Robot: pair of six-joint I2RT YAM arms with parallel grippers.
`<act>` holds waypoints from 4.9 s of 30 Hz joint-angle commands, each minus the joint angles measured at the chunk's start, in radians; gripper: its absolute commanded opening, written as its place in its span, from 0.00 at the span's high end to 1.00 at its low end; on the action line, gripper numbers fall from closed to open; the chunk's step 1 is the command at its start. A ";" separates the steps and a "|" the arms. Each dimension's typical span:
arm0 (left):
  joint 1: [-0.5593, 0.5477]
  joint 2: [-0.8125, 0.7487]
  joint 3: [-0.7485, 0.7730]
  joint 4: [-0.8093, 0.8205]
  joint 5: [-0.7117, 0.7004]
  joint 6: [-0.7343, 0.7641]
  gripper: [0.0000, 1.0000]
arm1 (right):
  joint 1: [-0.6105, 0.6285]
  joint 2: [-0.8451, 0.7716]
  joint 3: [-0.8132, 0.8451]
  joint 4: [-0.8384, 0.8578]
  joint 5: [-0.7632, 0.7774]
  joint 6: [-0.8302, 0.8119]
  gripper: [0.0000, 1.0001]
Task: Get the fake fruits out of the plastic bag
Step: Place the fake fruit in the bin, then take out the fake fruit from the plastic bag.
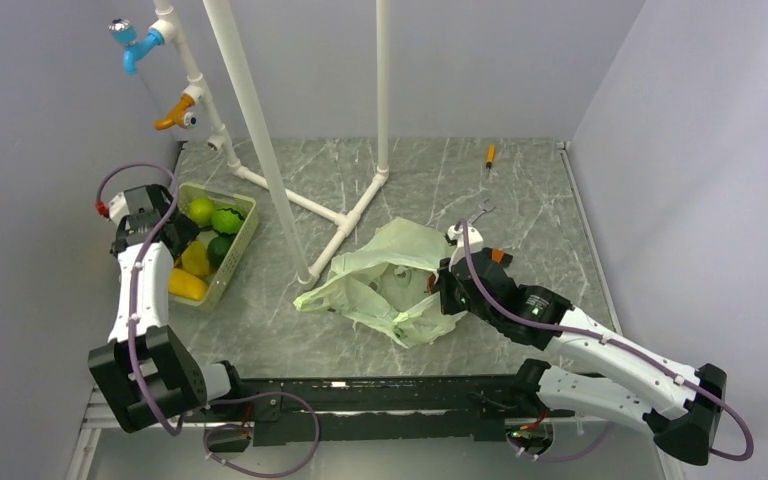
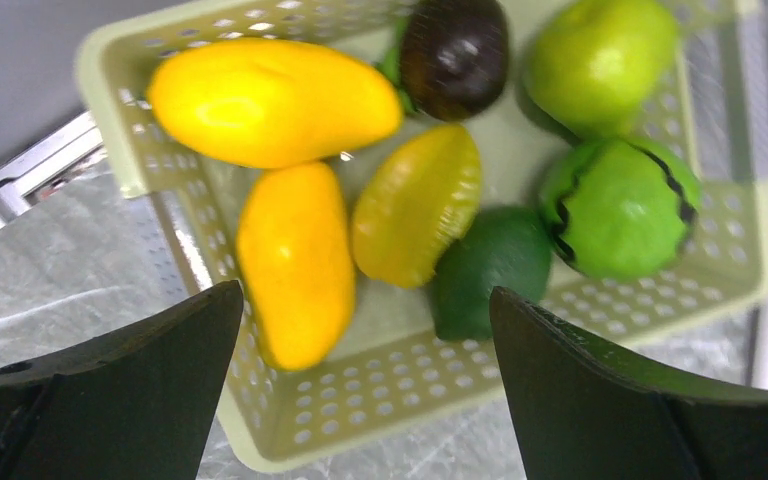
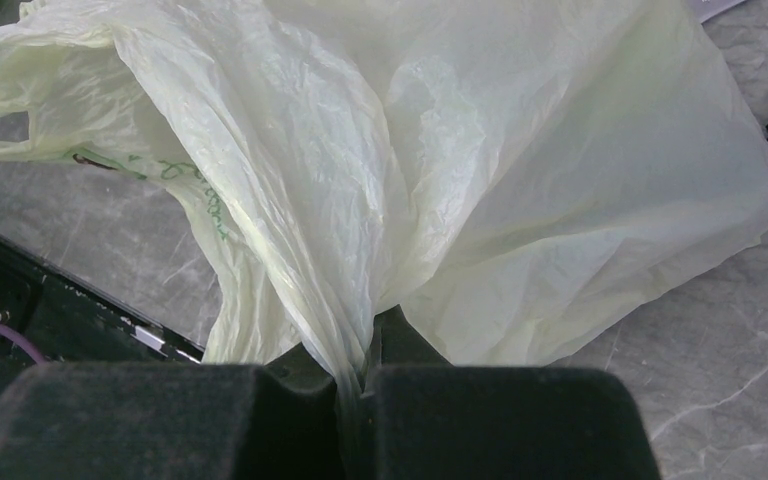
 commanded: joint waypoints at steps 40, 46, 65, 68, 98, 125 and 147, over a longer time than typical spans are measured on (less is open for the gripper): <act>-0.719 -0.952 -0.513 0.261 0.778 -0.092 0.01 | 0.000 -0.005 0.020 0.026 -0.023 -0.028 1.00; -1.133 -0.820 -0.467 0.383 0.478 -0.063 0.01 | -0.001 -0.049 0.010 0.061 -0.151 -0.096 1.00; -1.533 -0.715 -0.215 0.324 0.132 0.074 0.01 | 0.000 -0.051 0.023 -0.068 -0.264 -0.053 1.00; -1.533 -0.701 -0.066 0.150 0.075 0.089 0.01 | 0.000 -0.019 0.085 -0.172 -0.213 -0.030 1.00; -1.591 -0.187 -0.317 0.558 0.208 -0.085 0.01 | -0.002 0.040 0.190 -0.430 -0.147 0.068 0.44; -1.422 0.006 -0.279 0.672 0.319 -0.072 0.01 | -0.001 0.104 -0.174 -0.178 -0.046 0.380 1.00; -1.500 -0.130 -0.420 0.873 0.296 -0.058 0.16 | 0.029 -0.152 -0.129 -0.086 -0.096 0.201 1.00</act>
